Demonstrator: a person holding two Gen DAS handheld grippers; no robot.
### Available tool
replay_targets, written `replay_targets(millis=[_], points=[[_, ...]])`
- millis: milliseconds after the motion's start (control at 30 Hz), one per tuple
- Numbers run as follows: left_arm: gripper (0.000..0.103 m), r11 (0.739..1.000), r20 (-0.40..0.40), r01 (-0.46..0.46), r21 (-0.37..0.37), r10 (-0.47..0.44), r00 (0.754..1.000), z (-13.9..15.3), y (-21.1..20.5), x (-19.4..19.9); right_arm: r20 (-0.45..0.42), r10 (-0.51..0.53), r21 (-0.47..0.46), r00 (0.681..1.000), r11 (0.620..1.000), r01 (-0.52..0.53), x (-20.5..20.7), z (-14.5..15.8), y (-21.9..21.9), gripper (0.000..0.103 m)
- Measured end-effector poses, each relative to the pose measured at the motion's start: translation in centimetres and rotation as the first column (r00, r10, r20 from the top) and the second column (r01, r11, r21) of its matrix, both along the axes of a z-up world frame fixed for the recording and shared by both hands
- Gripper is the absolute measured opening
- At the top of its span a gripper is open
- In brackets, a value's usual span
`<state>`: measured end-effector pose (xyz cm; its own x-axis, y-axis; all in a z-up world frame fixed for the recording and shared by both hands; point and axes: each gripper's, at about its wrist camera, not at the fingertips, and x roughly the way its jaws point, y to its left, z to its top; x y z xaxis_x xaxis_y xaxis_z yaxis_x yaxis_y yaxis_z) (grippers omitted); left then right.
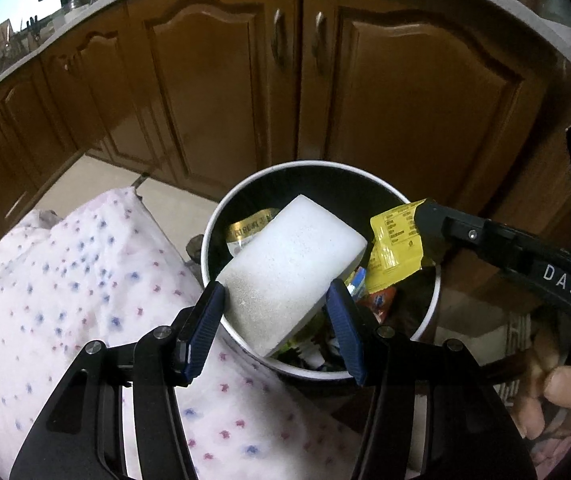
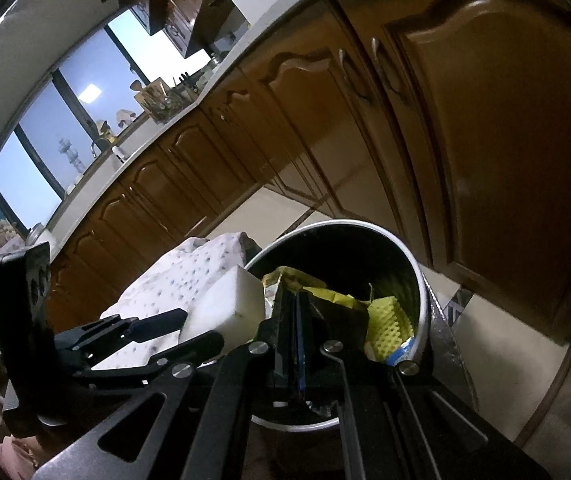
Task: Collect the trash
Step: 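Carry the foam block and yellow wrapper over the bin and open both tools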
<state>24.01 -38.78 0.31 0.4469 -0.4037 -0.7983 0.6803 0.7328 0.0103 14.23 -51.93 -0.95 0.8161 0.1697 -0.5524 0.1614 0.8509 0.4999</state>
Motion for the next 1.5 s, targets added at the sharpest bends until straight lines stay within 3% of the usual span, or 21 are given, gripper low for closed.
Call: replay_targets(millis=[667,733,967,1067,1133,1500], points=[[0.056,0.999,-0.030,0.009,0.050,-0.008,1.000,-1.9,-1.4,0.7,-0.058,-0.013,0.033,0.998,0.999,0.015,0.8,-1.9,-1.4,0.001],[0.058,0.998,-0.034,0.011,0.054,-0.009,0.999,-1.9,-1.3,0.7,-0.064,-0.006,0.038,0.998,0.999,0.008,1.0,-1.9,-1.4,0.006],[0.062,0.997,-0.011,0.028,0.078,-0.027,1.000,-1.7,-1.3,0.3,-0.073,-0.028,0.047,0.997,0.998,0.032,1.1,-1.6,-1.7,0.008],[0.064,0.997,-0.014,0.015,0.082,-0.014,1.000,-1.7,-0.9,0.3,-0.065,-0.033,0.055,0.997,0.998,0.037,0.9,-1.4,-1.7,0.017],[0.065,0.996,-0.019,0.009,0.084,-0.008,1.000,-1.6,-0.7,0.3,-0.054,-0.036,0.057,0.998,0.998,0.039,0.6,-1.3,-1.7,0.034],[0.074,1.000,-0.013,-0.027,0.012,0.027,1.000,-0.2,2.2,-1.0,0.011,-0.068,0.083,0.998,0.994,0.066,-1.9,0.2,-1.0,0.043]])
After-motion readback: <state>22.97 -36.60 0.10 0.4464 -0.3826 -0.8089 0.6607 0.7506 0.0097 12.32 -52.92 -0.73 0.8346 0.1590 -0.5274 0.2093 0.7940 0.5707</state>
